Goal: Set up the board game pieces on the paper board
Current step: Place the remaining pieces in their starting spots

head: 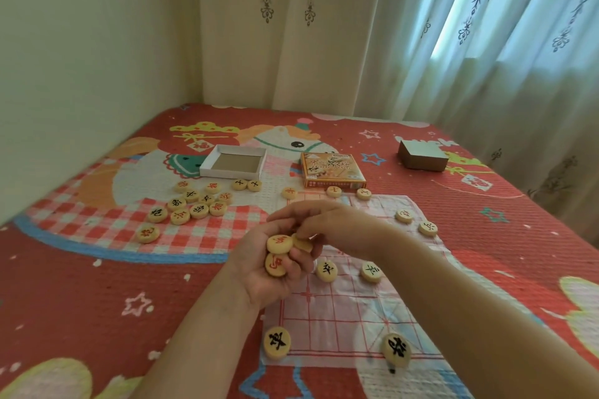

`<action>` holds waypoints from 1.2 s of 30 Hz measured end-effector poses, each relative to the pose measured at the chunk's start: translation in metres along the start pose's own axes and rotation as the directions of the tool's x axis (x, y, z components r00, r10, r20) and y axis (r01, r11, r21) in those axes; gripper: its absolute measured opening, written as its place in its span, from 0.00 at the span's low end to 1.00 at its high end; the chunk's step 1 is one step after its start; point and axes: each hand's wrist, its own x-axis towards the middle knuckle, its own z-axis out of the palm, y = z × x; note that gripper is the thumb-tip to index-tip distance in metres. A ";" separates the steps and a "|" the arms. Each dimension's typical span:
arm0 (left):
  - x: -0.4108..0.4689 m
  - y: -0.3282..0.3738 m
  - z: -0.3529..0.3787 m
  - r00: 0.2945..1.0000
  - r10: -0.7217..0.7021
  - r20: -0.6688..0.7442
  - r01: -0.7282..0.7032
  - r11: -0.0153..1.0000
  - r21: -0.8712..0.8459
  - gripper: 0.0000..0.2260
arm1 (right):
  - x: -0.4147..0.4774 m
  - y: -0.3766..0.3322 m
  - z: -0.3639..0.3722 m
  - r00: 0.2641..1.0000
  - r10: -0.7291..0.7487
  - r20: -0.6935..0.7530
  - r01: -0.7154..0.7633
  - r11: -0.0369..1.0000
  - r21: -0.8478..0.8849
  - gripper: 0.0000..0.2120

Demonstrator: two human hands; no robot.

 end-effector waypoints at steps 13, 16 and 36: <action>-0.004 -0.003 0.007 0.983 0.161 -0.089 -0.165 0.986 -0.038 0.11 | 0.008 0.010 0.003 0.906 -0.118 -0.406 0.203 0.964 0.174 0.10; -0.003 -0.003 0.007 0.964 0.214 -0.156 -0.220 0.975 -0.022 0.12 | 0.003 0.011 0.003 0.872 -0.170 -0.458 0.272 0.948 0.165 0.12; -0.004 -0.006 0.013 0.907 0.406 -0.109 -0.385 0.907 0.173 0.08 | -0.013 0.018 0.006 0.790 -0.404 -0.461 0.404 0.909 -0.103 0.24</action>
